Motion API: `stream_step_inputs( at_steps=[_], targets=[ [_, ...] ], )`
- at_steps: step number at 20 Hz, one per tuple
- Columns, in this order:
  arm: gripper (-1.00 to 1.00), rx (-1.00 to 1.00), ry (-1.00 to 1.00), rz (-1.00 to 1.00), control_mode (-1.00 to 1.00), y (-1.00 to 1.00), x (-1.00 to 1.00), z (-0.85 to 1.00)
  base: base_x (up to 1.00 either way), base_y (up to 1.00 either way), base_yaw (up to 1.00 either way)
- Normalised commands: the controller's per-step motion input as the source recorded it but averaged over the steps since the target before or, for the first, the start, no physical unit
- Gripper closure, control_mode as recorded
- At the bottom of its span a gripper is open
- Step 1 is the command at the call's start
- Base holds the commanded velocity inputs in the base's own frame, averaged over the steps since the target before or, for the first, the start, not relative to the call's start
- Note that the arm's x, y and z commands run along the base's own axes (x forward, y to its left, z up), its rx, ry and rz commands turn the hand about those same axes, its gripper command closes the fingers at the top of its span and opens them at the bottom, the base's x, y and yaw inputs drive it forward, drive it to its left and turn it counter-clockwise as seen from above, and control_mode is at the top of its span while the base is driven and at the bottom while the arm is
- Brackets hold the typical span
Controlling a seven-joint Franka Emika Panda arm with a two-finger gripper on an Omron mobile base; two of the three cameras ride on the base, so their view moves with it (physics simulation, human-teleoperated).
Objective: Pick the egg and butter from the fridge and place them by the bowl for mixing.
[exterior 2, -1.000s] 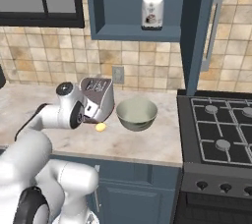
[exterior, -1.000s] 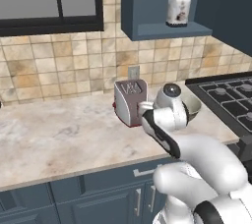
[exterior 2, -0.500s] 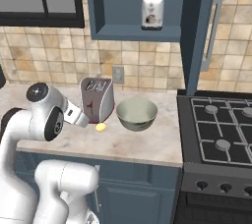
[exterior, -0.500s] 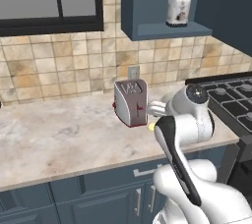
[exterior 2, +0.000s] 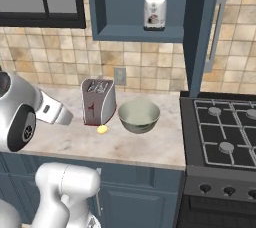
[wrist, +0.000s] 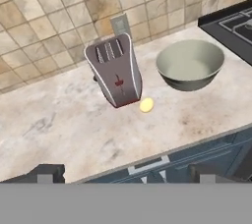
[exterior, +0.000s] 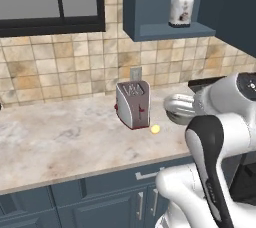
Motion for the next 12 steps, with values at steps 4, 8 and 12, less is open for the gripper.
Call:
stream_step_inputs(
  at_steps=[4,8,12],
  targets=[
    [-1.0,-0.01,0.08,0.08,-1.0,0.06,-0.17,0.14,0.0,0.0,0.0],
    [-1.0,0.0,0.0,0.0,-1.0,0.0,0.0,0.0,0.0,0.0,0.0],
    [-1.0,0.0,0.01,0.15,1.0,0.06,-0.42,-0.11,-0.25,0.0,0.14]
  ],
)
